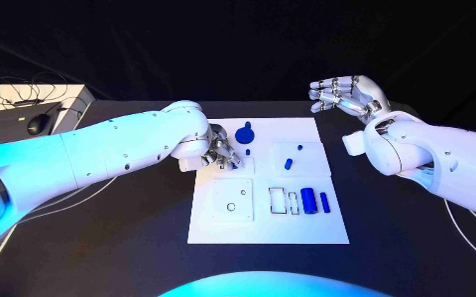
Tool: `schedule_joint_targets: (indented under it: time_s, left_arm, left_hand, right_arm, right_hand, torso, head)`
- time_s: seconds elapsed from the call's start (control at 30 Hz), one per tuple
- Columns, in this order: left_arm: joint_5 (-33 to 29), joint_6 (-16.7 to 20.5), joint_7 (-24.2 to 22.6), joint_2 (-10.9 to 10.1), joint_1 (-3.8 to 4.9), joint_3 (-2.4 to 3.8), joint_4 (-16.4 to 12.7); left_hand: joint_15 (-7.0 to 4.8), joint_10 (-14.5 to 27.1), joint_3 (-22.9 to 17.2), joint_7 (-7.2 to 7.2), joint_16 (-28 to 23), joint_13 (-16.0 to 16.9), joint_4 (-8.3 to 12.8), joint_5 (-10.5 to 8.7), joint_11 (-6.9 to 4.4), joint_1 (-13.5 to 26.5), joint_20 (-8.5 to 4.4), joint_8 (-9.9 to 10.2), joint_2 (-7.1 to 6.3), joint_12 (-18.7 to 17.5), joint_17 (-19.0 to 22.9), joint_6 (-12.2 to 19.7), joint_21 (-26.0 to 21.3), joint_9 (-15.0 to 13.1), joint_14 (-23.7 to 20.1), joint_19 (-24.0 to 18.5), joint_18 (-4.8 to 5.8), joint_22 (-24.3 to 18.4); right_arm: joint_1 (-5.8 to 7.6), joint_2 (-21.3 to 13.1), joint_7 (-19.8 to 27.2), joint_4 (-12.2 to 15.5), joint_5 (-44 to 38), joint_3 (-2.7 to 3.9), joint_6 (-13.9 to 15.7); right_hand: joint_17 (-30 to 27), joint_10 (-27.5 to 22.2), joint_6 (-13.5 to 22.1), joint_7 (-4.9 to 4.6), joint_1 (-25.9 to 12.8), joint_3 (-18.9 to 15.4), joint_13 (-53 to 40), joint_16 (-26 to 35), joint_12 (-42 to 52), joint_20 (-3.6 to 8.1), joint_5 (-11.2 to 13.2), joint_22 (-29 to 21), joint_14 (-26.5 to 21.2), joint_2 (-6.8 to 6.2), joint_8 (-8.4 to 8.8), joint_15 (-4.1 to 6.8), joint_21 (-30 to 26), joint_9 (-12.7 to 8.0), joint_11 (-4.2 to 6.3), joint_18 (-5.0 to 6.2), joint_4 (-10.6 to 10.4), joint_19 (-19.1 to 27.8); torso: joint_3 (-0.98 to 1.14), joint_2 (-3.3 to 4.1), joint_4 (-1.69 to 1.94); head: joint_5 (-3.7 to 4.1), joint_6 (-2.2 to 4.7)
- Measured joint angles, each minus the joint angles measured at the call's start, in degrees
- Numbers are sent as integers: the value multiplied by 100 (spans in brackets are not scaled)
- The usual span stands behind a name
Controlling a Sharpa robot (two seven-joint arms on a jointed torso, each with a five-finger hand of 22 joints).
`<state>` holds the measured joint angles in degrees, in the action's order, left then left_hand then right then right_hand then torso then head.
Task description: Assemble the parts on the task board
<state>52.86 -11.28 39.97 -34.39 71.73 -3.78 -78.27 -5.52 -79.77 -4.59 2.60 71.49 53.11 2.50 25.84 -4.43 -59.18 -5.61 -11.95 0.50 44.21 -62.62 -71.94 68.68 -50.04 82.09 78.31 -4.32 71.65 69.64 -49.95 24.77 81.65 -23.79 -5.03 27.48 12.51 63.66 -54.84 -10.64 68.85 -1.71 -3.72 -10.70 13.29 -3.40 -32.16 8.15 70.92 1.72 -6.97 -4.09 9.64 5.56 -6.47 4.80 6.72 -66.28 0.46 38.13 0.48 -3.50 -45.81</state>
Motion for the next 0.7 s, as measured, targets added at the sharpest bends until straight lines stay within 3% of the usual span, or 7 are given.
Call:
schedule_joint_targets:
  time_s: [0.47, 0.6, 0.7]
  left_arm:
    - [3, -3, -13, -110, -5, 61, -117]
    - [-10, -1, -25, -148, -8, 128, -148]
    - [-37, 10, -38, -202, -14, 238, -187]
  left_hand:
    - [0, 0, 685, 0, 0, -12, -192, -34, 1, -59, 0, 0, 15, 0, -25, 0, 0, -17, 0, 0, 0, 31]
    - [0, 0, 1140, -20, 0, -27, -281, -93, 1, -178, 0, -22, 114, 0, -24, -20, 0, -25, 0, 0, 0, 41]
    - [0, 20, 1455, -58, 0, -35, -333, -134, -14, -284, 0, -34, 157, 0, 29, 18, -9, -36, 0, 0, 0, 42]
  right_arm:
    - [-2, -5, -2, -19, 0, -1, 0]
    - [-2, -12, -2, -21, 0, -1, 0]
    - [-3, -18, -2, -25, 0, -1, 0]
  right_hand:
    - [-1, 0, -2, 2, 0, 0, 0, 0, 0, 0, 0, -6, 0, 0, 0, 0, 0, 0, 0, 0, 0, 0]
    - [-10, 0, -2, 2, 0, 16, 0, 0, 0, 0, 0, -16, 0, 0, 0, 0, 0, 0, 0, 0, 16, 0]
    - [-10, -18, -3, 3, 0, 16, 0, 0, 0, 0, 0, -16, 0, 0, 0, 0, 0, 0, -19, 0, 16, 0]
  torso:
    - [3, -2, -2]
    - [6, -1, -6]
    - [7, -1, -7]
  head:
    - [-3, 7]
    - [-8, 9]
    - [-9, 16]
